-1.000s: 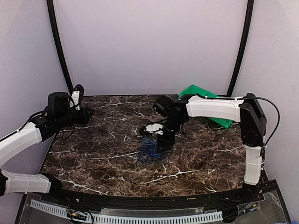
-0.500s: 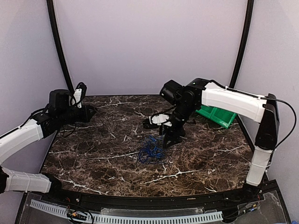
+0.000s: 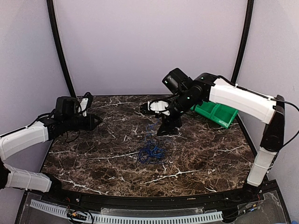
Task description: Untangle the cables
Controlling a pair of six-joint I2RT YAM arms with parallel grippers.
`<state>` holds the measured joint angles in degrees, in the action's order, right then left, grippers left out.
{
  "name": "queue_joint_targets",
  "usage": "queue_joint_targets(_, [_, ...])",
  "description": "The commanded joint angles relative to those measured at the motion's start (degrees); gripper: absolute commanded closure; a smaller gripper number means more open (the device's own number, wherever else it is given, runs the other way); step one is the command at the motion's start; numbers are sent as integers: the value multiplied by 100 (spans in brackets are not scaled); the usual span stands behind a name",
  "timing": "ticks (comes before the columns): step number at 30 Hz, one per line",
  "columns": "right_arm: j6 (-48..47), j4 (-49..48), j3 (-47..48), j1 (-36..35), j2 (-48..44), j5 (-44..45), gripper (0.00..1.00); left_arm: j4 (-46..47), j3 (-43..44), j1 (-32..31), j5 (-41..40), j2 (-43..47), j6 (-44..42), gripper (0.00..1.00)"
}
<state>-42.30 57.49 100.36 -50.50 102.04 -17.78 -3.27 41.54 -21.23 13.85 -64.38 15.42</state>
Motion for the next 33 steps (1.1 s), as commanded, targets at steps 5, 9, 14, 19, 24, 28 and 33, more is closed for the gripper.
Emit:
queue_joint_targets(5, [1015,-2721,-243,-15,145,3723,9,220,-162,-12,652,-384,37,100])
queue_joint_targets(9, [928,-2776,-95,-61,200,3929,9,164,-205,-12,598,-525,-9,100])
queue_joint_targets(14, [-176,-4016,-118,-197,205,5302,6,306,-297,-12,702,-598,17,100])
queue_joint_targets(19, [922,-2453,2004,-85,211,3036,1,303,-189,-12,795,-805,16,100])
queue_joint_targets(24, [644,-2451,1659,103,200,3163,1,309,-226,-12,789,-817,47,100])
queue_joint_targets(28, [785,-2004,1383,146,73,1894,2,309,-221,-12,725,-758,54,100])
queue_joint_targets(33, [829,-1792,1037,92,128,609,4,258,-35,-12,845,-589,136,100])
